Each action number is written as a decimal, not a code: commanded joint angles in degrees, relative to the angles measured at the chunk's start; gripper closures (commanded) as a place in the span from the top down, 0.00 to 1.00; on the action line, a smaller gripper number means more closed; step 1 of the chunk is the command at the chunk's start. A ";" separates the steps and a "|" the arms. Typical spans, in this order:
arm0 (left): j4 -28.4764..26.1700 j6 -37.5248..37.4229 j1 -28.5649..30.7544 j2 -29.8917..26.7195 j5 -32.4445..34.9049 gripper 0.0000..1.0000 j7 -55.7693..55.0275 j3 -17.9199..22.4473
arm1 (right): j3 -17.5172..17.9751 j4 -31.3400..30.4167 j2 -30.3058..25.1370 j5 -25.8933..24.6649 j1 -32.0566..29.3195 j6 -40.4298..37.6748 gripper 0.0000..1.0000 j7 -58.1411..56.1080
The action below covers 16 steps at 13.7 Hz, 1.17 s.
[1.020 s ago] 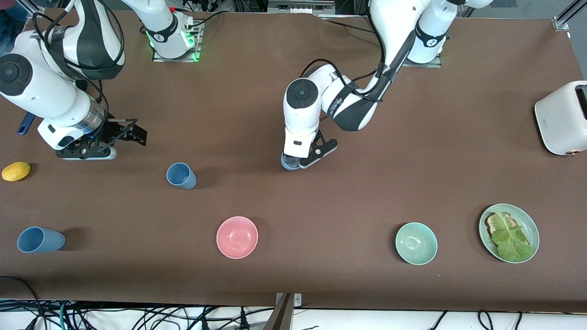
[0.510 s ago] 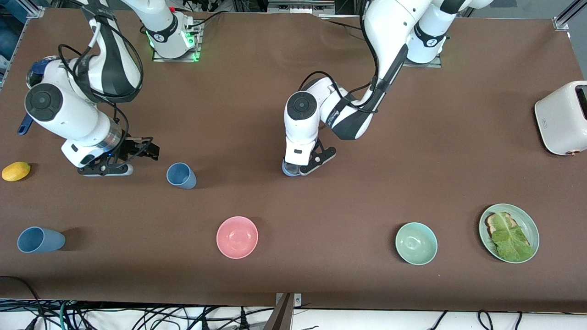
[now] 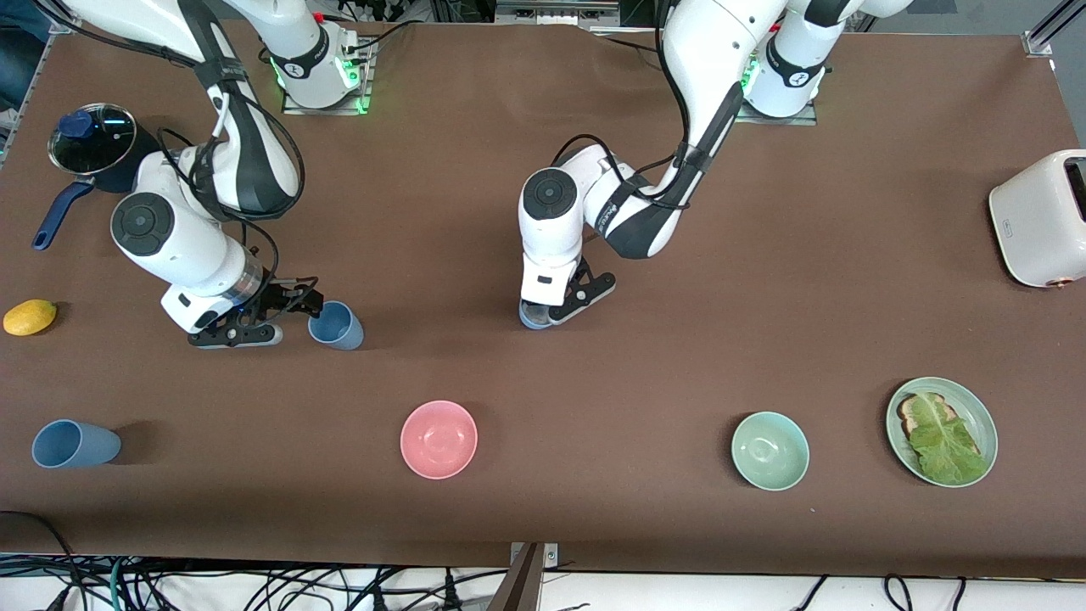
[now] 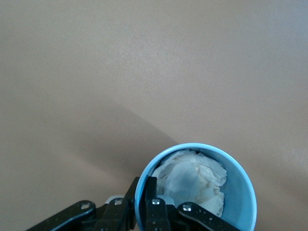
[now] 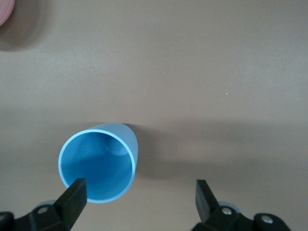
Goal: Stack blue cups with both arms
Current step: 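Grasp the empty blue cup with the right gripper while the left gripper holds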
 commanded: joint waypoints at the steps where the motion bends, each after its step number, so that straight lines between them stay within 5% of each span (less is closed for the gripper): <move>1: 2.00 0.16 -1.07 1.53 1.24 0.41 -1.31 0.88 | 0.18 0.69 1.27 0.22 0.07 1.07 0.99 0.74; 4: 2.96 0.07 -1.60 1.27 1.24 0.54 -1.23 0.97 | 0.18 0.43 3.82 0.22 -0.02 1.25 0.99 0.74; 8: 3.67 -0.19 -1.60 0.92 1.33 0.58 -1.14 0.88 | 0.18 -0.01 4.08 0.22 -0.02 1.25 0.96 0.74; 13: 3.59 -0.37 -1.51 -0.49 1.59 0.62 -0.61 0.97 | 0.44 0.16 4.44 0.22 -0.02 1.25 0.67 0.83; 16: 3.24 -0.55 -1.42 -1.80 4.38 0.70 0.09 0.88 | 0.44 0.25 4.44 0.30 0.51 1.16 0.61 0.91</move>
